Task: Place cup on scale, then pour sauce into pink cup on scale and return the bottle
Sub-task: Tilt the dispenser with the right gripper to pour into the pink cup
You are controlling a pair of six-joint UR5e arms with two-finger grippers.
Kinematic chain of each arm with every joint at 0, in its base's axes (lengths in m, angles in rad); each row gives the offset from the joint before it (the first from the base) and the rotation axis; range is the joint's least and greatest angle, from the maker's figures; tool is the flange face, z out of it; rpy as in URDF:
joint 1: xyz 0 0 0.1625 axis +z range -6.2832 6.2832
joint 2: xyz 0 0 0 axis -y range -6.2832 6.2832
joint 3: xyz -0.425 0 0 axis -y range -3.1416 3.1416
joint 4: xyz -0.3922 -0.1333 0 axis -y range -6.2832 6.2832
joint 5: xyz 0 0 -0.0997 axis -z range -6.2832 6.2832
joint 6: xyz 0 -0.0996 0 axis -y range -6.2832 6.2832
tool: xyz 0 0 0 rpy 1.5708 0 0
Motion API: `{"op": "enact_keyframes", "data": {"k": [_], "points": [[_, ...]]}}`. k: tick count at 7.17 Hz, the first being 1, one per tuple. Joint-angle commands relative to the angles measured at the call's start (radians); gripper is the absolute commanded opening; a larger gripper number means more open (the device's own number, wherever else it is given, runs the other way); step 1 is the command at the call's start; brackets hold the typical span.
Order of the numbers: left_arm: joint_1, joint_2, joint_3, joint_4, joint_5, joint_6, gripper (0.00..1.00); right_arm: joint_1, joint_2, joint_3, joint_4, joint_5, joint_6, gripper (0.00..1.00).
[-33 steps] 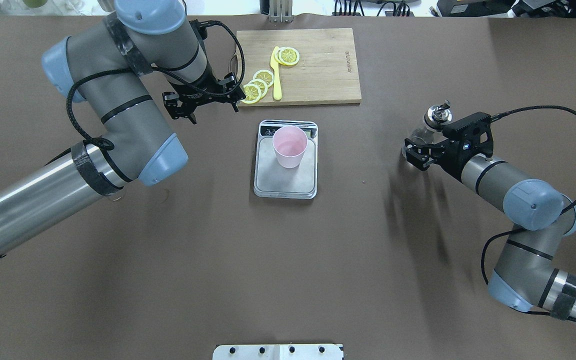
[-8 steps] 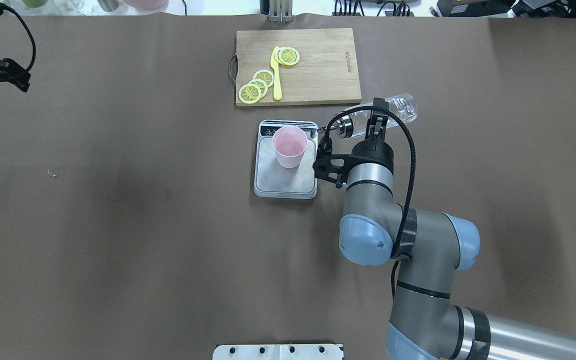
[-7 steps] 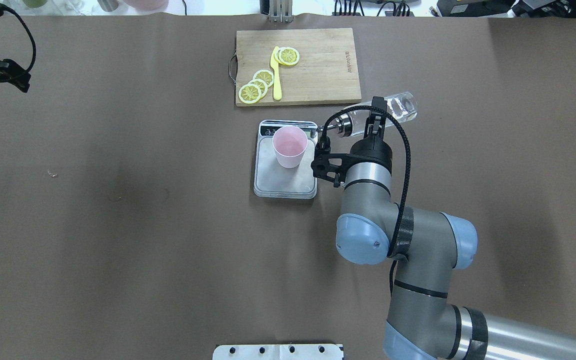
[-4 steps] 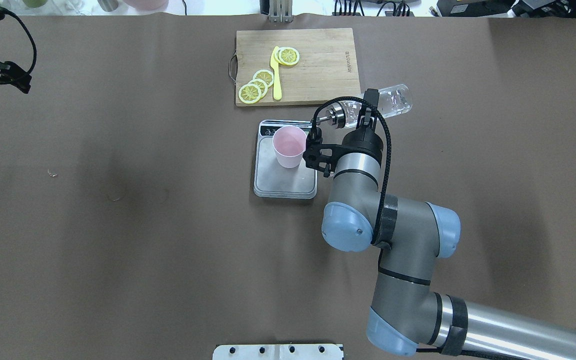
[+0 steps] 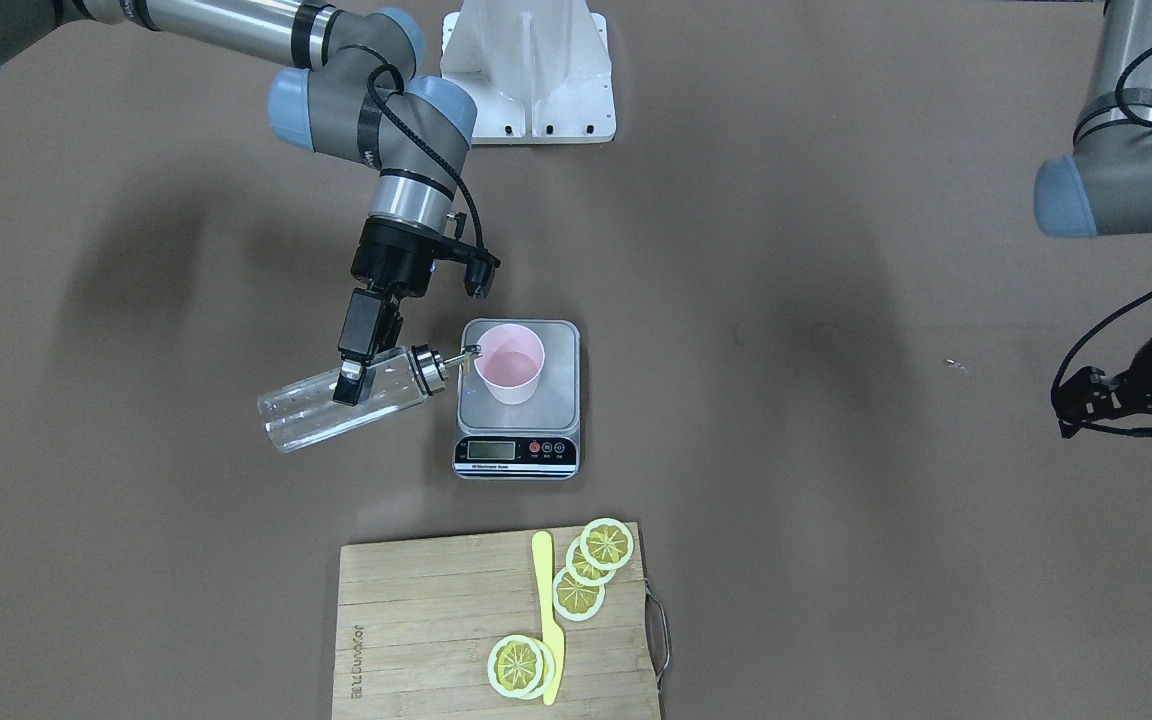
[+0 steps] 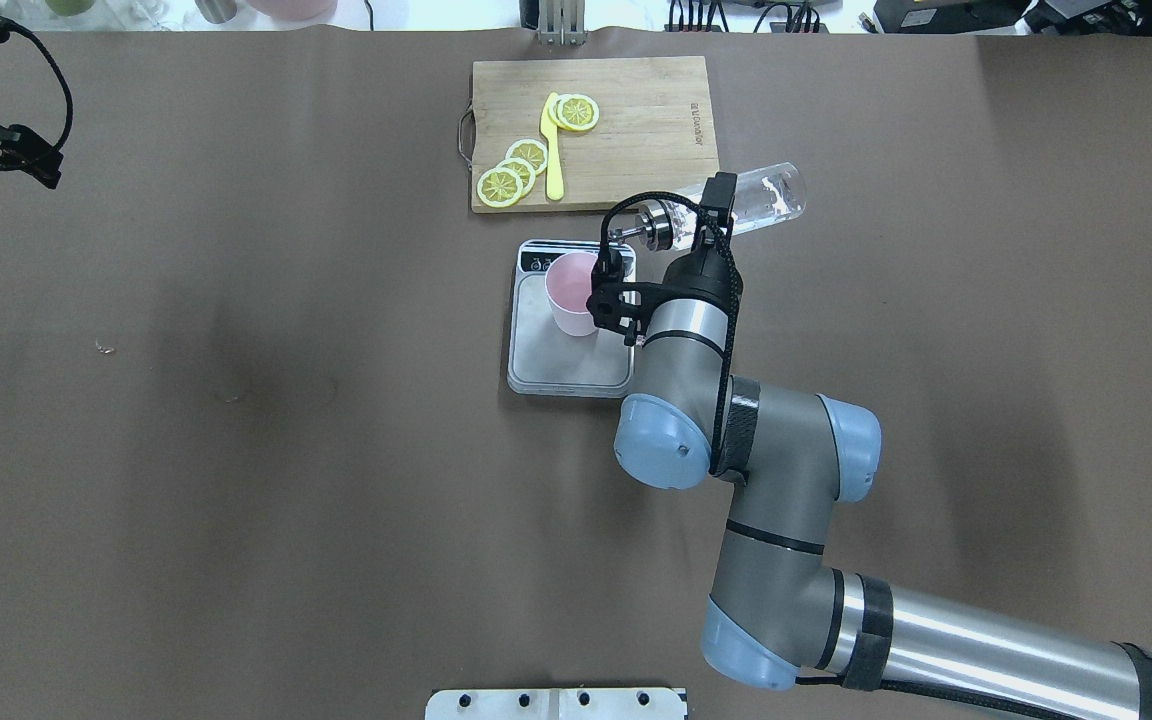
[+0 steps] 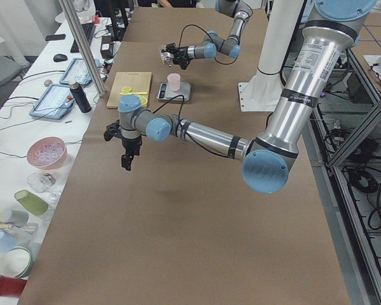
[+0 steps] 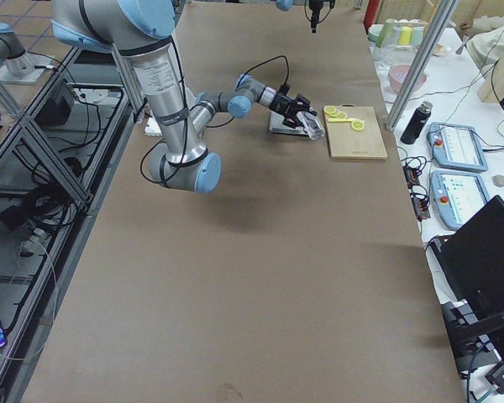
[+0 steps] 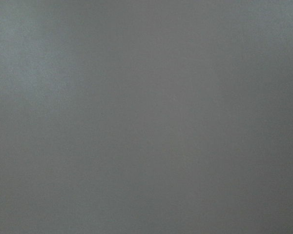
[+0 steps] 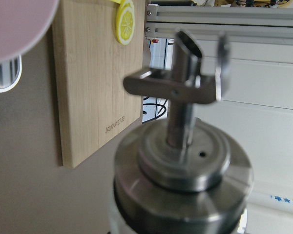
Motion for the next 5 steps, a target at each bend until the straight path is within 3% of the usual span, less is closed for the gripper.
{"op": "enact_keyframes", "data": {"k": [1, 5], "points": [[0.0, 0.0, 0.006, 0.0, 0.0, 0.0, 0.99, -0.002, 0.003, -0.011, -0.004, -0.069, -0.066, 0.0], [0.002, 0.0, 0.066, -0.066, 0.0, 0.0, 0.99, -0.036, 0.006, -0.023, -0.028, -0.207, -0.087, 0.0]]}}
